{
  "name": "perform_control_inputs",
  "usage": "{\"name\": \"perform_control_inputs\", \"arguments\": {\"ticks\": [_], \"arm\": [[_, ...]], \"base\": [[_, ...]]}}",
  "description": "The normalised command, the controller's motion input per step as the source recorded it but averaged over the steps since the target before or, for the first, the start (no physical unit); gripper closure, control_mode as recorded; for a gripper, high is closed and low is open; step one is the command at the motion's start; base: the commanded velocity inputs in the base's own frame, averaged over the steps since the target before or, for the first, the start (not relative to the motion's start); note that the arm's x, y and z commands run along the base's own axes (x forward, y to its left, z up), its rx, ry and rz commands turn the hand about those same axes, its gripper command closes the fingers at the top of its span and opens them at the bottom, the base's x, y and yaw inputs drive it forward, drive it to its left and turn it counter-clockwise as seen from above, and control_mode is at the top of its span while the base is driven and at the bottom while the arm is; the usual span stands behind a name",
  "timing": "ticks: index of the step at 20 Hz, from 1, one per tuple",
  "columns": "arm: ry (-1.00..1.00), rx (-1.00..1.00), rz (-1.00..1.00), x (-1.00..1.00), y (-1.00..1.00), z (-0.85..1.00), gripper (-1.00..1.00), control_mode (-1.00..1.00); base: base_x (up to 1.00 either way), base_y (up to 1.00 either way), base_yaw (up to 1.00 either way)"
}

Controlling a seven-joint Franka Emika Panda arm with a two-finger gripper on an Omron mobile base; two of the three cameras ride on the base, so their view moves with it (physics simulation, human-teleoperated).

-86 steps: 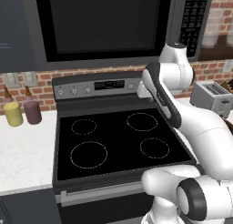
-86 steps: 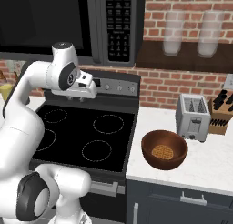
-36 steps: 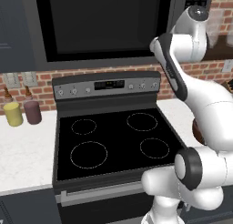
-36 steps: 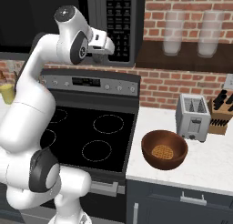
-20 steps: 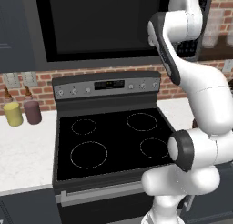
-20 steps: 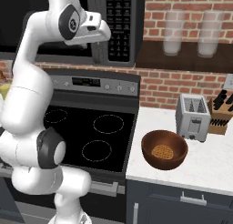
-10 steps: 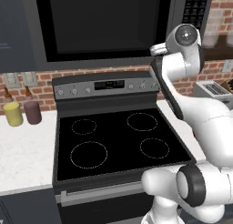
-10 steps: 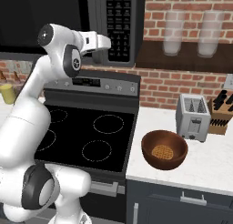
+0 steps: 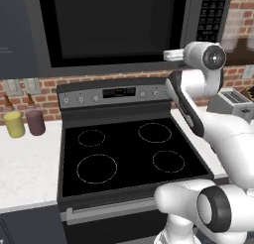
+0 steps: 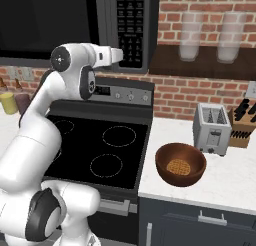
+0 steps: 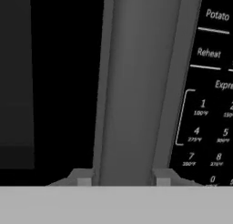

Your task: Open the microwave, place the bowl with waffle inside the microwave, then close the microwave door and turn it on.

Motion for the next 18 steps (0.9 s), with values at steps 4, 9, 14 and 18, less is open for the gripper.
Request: {"name": "perform_control_inputs", "arguments": {"ticks": [4, 9, 14, 18], "arm": [[0.24, 0.14, 0.35, -0.10, 0.92, 0.57, 1.00, -1.00], [0.07, 0.08, 0.40, -0.55, 1.00, 0.23, 1.00, -1.00], [0.00, 0.06, 0.38, -0.72, 1.00, 0.08, 1.00, -1.00], [0.00, 0.01, 0.31, -0.81, 1.00, 0.12, 1.00, -1.00]], "base": [[0.00, 0.00, 0.00], [0.00, 0.00, 0.00], [0.00, 0.00, 0.00], [0.00, 0.00, 0.00]]}}
